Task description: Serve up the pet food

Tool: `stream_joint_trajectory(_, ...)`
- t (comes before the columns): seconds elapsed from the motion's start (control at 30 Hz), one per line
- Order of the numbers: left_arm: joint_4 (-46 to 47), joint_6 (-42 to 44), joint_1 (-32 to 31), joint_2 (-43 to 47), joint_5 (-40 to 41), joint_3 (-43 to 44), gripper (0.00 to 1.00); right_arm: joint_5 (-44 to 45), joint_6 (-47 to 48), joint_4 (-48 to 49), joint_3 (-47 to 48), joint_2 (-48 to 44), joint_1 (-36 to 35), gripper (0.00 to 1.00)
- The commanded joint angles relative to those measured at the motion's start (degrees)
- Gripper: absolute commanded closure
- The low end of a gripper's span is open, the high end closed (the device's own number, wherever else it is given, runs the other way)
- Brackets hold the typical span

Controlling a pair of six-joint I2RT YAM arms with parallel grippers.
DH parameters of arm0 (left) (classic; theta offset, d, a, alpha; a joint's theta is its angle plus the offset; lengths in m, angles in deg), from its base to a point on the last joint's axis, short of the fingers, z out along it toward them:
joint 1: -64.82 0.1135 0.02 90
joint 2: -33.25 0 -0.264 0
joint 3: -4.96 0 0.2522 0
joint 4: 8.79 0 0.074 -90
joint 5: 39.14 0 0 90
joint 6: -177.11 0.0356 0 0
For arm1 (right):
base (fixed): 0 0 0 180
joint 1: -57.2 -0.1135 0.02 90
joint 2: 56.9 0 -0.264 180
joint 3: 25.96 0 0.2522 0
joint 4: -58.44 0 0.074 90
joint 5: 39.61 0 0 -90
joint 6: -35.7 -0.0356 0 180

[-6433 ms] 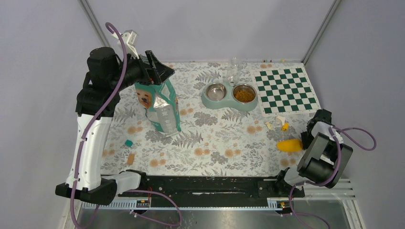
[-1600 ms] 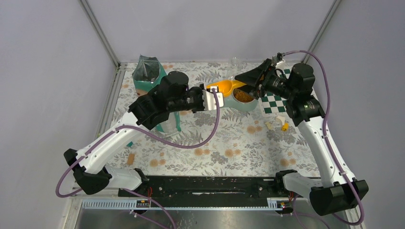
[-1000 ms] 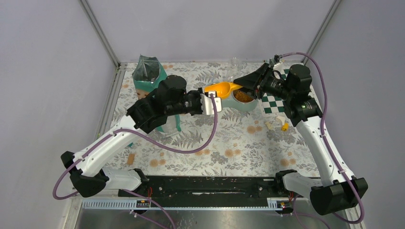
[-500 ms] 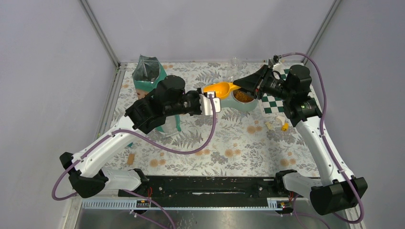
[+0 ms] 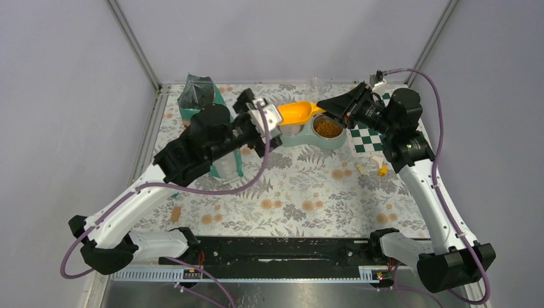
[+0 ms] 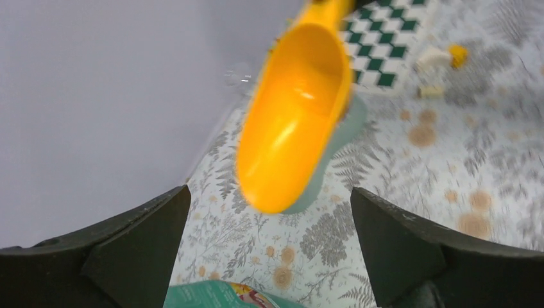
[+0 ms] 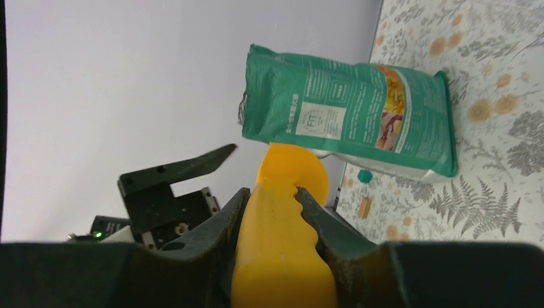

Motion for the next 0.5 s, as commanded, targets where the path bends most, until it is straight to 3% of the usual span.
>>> stream_joint_trajectory(0.0,4.7,-13.5,2.8,3.7,15.6,6.2,0.01,4.8,5.5,-1.8,4.2,-1.4,-0.4,1.00)
stream_joint_trajectory(0.23,-6.6,-30.1,16.3,1.4,23.9,19.0,0.02,5.6,8.9,-5.4,5.3,-0.5,-0.4,1.00)
stream_joint_trajectory(0.47,-20.1,-43.5,32.5,-4.1,17.6,23.0,0.13,5.4,10.9,-7.2,5.5,0.5,-0.4,1.00)
